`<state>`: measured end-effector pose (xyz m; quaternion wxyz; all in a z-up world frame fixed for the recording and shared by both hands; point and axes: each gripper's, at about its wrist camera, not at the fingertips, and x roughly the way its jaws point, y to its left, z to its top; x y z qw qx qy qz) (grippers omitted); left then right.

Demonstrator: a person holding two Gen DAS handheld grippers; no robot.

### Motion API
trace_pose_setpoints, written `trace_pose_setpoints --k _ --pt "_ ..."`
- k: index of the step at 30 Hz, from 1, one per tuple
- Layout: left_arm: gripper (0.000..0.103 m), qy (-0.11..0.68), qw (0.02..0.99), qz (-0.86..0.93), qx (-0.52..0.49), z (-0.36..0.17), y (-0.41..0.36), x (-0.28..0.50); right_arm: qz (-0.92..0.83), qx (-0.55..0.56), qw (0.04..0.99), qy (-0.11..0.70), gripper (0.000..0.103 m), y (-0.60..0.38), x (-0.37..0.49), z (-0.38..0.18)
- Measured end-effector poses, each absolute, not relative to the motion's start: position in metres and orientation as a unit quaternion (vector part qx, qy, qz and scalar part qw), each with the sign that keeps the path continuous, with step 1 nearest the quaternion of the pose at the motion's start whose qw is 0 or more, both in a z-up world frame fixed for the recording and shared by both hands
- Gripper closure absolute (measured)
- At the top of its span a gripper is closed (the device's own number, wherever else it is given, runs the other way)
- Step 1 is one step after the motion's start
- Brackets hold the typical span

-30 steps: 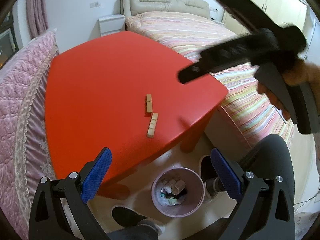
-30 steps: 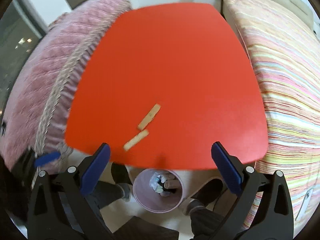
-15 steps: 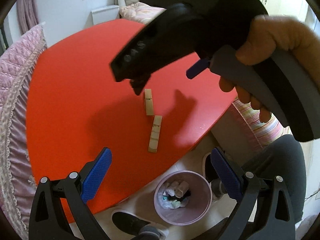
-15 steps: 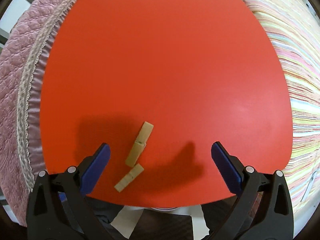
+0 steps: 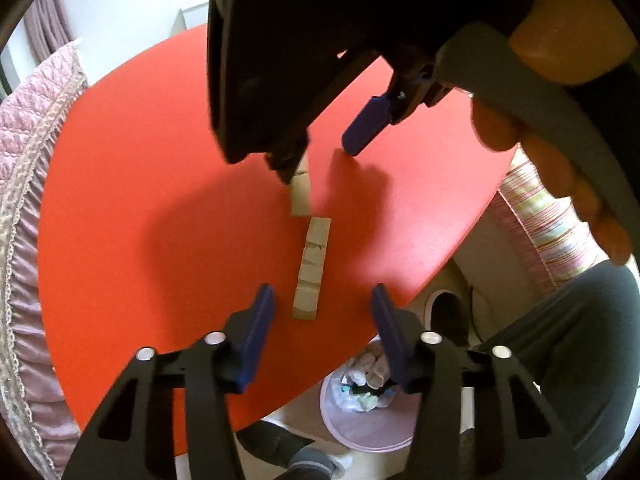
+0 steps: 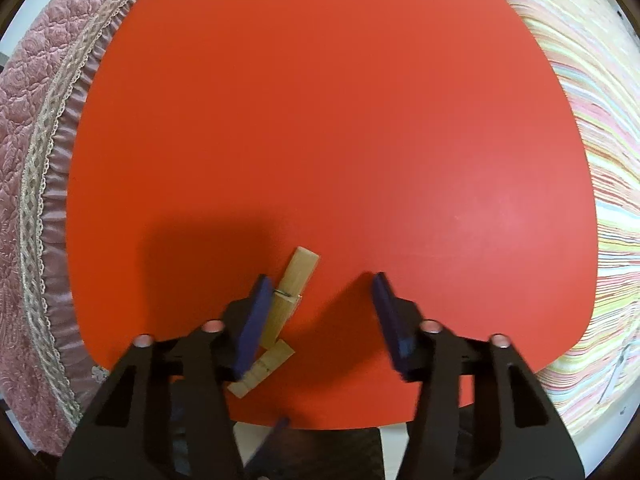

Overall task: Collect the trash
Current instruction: 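Grasp one wooden stick with the left gripper while the right gripper grasps the other stick, then carry both wooden sticks over the pink bin while both grippers open to drop them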

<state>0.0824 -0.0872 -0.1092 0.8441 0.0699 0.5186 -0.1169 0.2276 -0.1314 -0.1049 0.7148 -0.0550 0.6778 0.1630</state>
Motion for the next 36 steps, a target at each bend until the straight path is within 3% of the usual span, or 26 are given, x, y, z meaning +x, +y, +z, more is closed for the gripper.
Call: trace_pose_setpoints --k 3,9,20,36 --pt "0.068 0.524 0.841 -0.113 0.072 -0.108 -0.09 0.084 0.177 -0.05 0.709 0.681 0.079 -0.129 0.225 -0.104" --pt "0.091 0.533 0.835 -0.115 0.075 -0.105 -0.091 0.086 0.186 -0.041 0.706 0.682 0.084 -0.136 0.227 -0.105" --pt "0.091 0.54 0.831 -0.113 0.069 -0.104 -0.092 0.087 0.188 -0.047 0.712 0.675 0.093 -0.14 0.231 -0.1" --pt "0.091 0.53 0.84 -0.1 0.05 -0.079 -0.073 0.08 0.196 -0.043 0.728 0.656 0.093 -0.151 0.219 -0.085"
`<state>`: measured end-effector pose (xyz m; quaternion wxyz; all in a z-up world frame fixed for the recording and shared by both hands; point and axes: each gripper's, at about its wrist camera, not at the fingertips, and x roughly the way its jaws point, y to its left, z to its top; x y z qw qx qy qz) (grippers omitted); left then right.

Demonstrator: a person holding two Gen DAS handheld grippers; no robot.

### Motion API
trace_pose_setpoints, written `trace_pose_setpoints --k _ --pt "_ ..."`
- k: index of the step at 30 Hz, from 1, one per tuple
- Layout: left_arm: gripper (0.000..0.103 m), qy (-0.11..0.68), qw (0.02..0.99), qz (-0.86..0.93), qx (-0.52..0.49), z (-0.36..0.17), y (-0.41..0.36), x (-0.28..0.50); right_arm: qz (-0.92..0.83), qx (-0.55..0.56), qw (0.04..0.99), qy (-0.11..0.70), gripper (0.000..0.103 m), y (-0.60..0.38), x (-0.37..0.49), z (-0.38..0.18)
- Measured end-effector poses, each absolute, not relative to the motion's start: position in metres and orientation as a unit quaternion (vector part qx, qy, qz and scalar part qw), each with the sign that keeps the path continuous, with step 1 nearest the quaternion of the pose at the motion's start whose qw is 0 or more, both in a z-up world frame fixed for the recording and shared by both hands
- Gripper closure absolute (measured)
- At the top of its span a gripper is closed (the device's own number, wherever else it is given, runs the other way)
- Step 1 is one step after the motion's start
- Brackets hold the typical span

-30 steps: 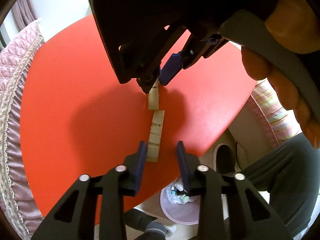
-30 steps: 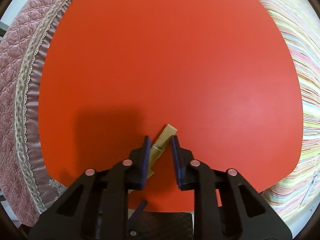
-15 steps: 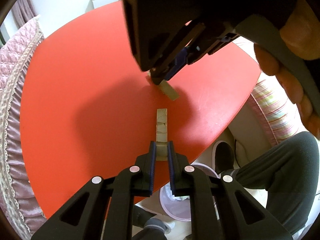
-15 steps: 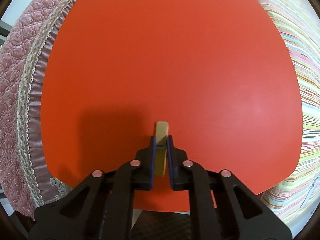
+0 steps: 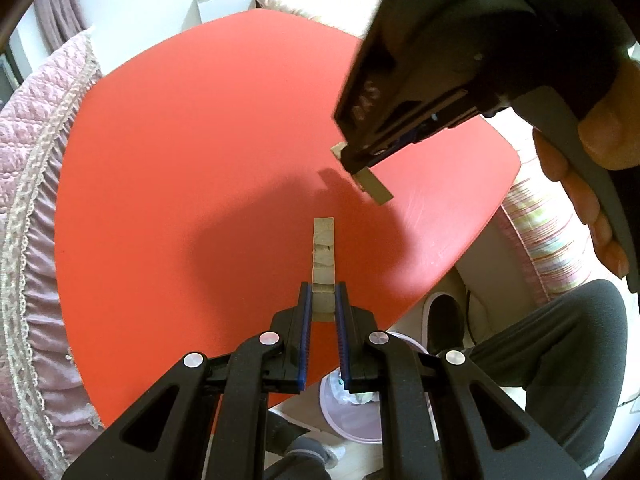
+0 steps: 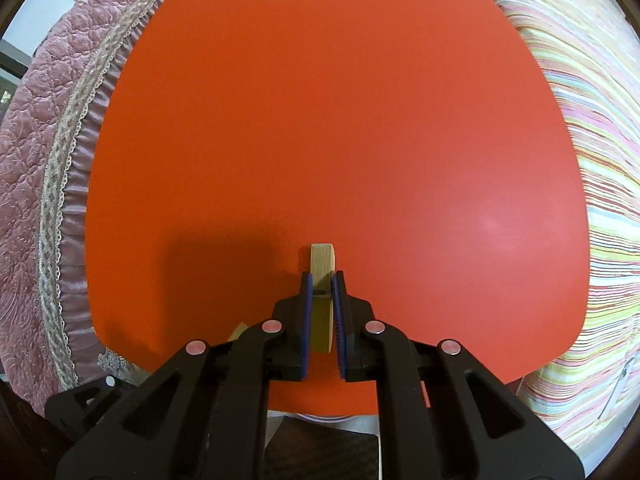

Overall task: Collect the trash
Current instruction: 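Carry both wooden sticks over the pink bin while both grippers open to drop them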

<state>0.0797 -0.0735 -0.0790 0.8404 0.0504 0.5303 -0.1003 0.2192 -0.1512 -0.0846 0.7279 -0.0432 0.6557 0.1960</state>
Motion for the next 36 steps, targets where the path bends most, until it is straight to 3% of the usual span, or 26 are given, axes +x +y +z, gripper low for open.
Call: trace_pose_setpoints --k 20,36 --pt "0.091 0.497 0.861 -0.096 0.051 -0.026 -0.071 0.032 0.27 -0.073 0.776 0.566 0.093 -0.192 0.132 -0.013" --pt "0.091 0.466 0.878 -0.103 0.04 -0.004 -0.062 -0.019 0.33 -0.08 0.779 0.527 0.093 -0.228 0.047 0.007"
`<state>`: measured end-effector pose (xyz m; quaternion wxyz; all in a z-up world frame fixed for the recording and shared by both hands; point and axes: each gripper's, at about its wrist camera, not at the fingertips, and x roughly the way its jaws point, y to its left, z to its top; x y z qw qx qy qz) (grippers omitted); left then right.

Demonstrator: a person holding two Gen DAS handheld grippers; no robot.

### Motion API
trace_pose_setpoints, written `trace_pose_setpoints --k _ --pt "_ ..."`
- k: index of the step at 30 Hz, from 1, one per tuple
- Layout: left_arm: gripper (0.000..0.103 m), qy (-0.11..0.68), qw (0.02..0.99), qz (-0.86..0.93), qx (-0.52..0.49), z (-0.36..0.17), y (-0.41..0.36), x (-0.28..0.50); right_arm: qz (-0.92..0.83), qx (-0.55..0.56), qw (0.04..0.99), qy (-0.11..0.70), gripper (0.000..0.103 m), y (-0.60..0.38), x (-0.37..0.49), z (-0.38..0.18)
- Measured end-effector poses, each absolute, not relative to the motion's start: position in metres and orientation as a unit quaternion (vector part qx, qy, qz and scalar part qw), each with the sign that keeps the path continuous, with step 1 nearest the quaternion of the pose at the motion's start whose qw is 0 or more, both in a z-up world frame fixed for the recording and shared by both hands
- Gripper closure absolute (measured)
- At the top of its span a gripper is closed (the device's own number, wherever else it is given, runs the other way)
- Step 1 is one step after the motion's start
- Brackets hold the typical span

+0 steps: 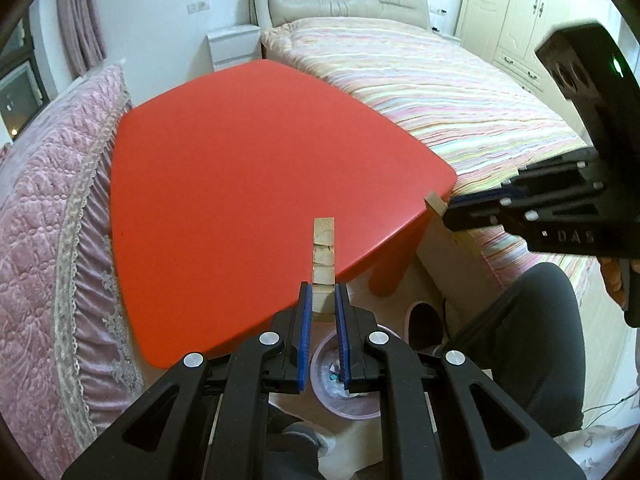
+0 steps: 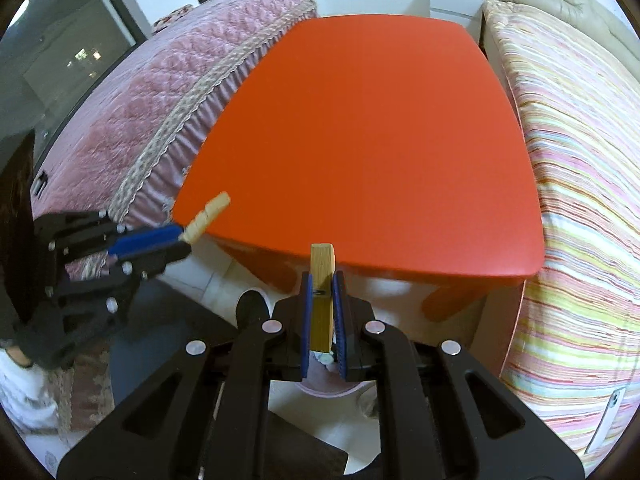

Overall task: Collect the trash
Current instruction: 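Carry both wooden sticks over the pink bin while both grippers open to drop them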

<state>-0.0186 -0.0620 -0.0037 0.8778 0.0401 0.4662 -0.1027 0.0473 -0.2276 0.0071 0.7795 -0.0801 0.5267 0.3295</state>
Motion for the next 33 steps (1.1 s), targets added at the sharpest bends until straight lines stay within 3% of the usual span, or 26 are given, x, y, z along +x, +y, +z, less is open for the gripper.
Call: trace_pose_setpoints --k 16,29,31,32,33 --pt "0.091 0.478 0.868 -0.136 0.023 -0.021 -0.073 -0.064 0.366 -0.075 0.76 0.532 0.093 -0.252 -0.018 -0.012" --pt "0.091 0.496 0.854 -0.158 0.025 -0.034 -0.085 -0.069 0.377 -0.067 0.746 0.546 0.092 -0.248 -0.021 -0.027" --pt "0.087 0.499 0.852 -0.159 0.022 -0.036 -0.085 -0.067 0.374 -0.066 0.745 0.548 0.089 -0.248 -0.02 -0.029" --pt "0.076 0.5 0.852 -0.156 0.02 -0.037 -0.084 -0.065 0.37 -0.064 0.747 0.549 0.073 -0.248 -0.019 -0.03" --pt "0.052 0.499 0.853 -0.149 0.02 -0.038 -0.082 -0.064 0.367 -0.061 0.749 0.548 0.063 -0.25 -0.018 -0.03"
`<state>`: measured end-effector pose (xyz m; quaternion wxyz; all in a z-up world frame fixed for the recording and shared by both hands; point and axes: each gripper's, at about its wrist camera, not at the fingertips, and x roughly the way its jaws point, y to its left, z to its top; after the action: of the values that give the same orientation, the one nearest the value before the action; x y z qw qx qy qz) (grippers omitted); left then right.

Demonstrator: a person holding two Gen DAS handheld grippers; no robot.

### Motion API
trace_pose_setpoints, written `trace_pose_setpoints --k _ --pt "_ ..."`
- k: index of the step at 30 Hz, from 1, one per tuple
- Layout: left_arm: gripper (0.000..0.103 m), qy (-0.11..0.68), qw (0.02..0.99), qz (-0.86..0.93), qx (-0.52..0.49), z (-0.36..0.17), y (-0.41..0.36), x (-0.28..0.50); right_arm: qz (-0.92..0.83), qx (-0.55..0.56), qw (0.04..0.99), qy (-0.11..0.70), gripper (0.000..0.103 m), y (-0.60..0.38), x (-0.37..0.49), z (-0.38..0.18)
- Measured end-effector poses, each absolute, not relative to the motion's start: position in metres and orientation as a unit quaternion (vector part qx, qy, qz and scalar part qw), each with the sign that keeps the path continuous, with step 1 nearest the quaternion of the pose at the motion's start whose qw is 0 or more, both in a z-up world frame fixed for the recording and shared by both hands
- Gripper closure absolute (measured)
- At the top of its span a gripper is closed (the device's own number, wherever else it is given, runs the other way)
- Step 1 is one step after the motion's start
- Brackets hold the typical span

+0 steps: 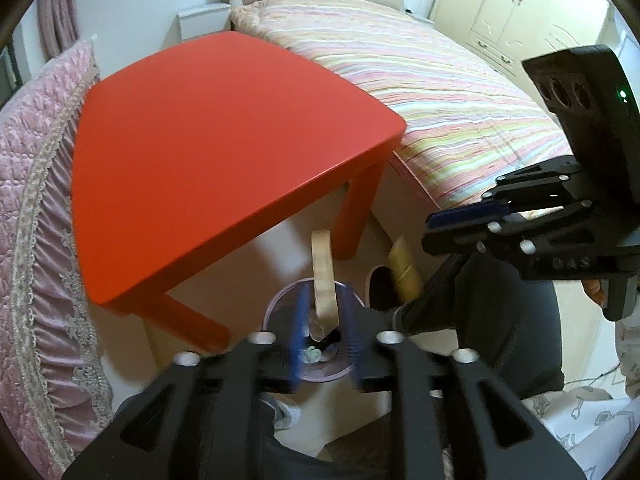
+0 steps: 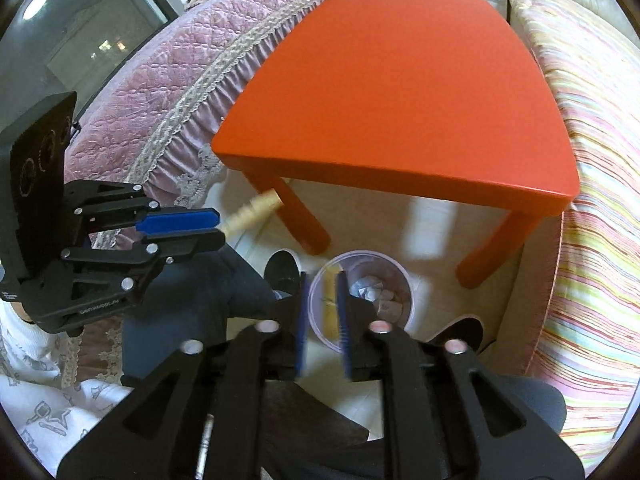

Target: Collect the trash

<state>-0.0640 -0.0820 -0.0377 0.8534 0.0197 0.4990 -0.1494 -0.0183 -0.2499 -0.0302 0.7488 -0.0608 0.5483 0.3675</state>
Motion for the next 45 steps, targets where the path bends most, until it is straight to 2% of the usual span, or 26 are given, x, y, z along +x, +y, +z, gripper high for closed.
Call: trace_pose_setpoints --k 1,2,3,5,8,9,26,45 --pt "0.04 0.497 0.855 -0.146 0.017 -0.038 -0.081 -0.063 0.366 -0.059 0.751 0.547 0.046 -0.251 -0.017 -0.03" --pt "0.022 0.495 0.857 -0.145 0.011 -0.038 -0.079 -0.063 0.365 -0.057 0.753 0.545 0.037 -0.252 -0.016 -0.029" --pt "0.015 0.49 0.86 -0.14 0.007 -0.037 -0.077 -0.063 0.362 -0.054 0.755 0.544 0.032 -0.253 -0.016 -0.029" --pt "0.014 0.489 0.862 -0.132 0.009 -0.037 -0.074 -0.062 0.355 -0.054 0.761 0.541 0.016 -0.256 -0.014 -0.029" --pt "0.01 0.494 0.861 -0.123 0.004 -0.039 -0.07 -0.06 0.35 -0.051 0.762 0.543 0.005 -0.258 -0.011 -0.03" --pt "0.008 0.495 0.86 -0.121 0.001 -0.039 -0.069 -0.06 0.349 -0.052 0.762 0.544 0.005 -0.259 -0.01 -0.031" --pt "0.008 0.483 0.87 -0.101 -0.013 -0.033 -0.058 -0.057 0.343 -0.051 0.772 0.533 0.004 -0.255 -0.008 -0.025" --pt "0.008 0.406 0.913 -0.03 -0.015 0.019 -0.026 -0.027 0.326 -0.054 0.831 0.448 0.004 -0.237 0.037 0.032"
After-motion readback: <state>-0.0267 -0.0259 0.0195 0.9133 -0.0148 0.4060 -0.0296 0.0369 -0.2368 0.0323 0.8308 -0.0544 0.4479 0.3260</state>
